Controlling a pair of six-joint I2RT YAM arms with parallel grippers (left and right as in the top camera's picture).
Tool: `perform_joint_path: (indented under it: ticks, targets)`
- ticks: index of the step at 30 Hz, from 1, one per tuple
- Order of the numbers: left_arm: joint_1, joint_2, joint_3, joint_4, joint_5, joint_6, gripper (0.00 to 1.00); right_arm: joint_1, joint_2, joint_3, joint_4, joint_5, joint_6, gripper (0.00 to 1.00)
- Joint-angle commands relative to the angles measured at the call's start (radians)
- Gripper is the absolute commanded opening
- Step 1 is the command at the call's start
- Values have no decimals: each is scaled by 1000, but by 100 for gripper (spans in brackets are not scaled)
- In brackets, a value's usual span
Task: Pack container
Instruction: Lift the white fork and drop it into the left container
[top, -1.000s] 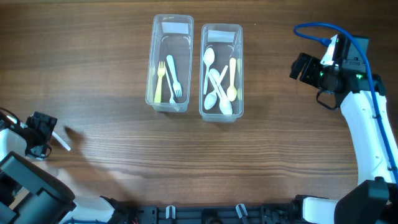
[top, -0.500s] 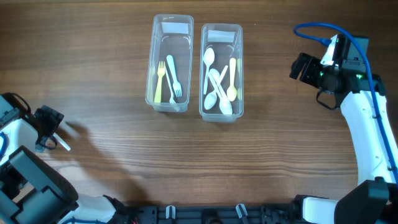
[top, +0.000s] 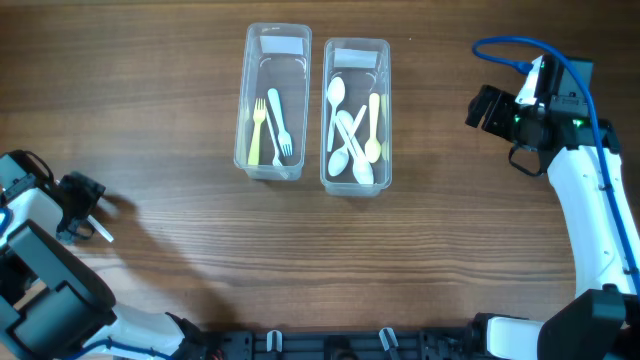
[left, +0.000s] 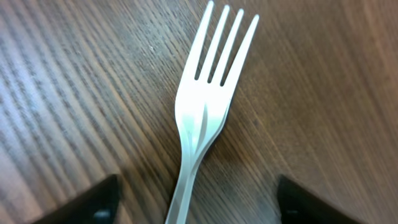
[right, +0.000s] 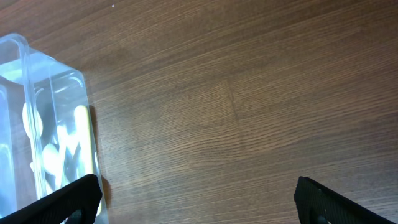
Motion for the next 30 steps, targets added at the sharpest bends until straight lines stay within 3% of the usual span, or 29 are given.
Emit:
perform_joint_path:
  ticks: [1,5,7,10,15,16,20,22,26,30]
  targets:
    - [-4,42,-8,15,12,8,65,-2,-9,10,3,13,-18,100]
    - [-3,60,-8,23,12,8,60,-2,-9,10,3,13,-18,100]
    - [-3,60,-8,22,12,8,42,-2,-9,10,3,13,-18,100]
    - [-3,60,-8,18,12,8,25,-2,-9,10,3,13,-18,100]
    - [-3,60,-8,16,13,8,16,-2,-9,10,4,13,-18,100]
    - [-3,60,-7,16,23,8,4,-2,-9,10,3,13,-18,100]
    - [-3,31,3,15,164,8,4,-2,-9,10,3,13,-18,100]
    - [-3,-52,31,15,322,6,4,-2,-9,10,3,13,-18,100]
    - [-42,-191,67,16,476,-25,4,-2,-9,10,3,13,-18,100]
    - [-239,-396,71,26,613,142,4,-2,-9,10,3,13,-18,100]
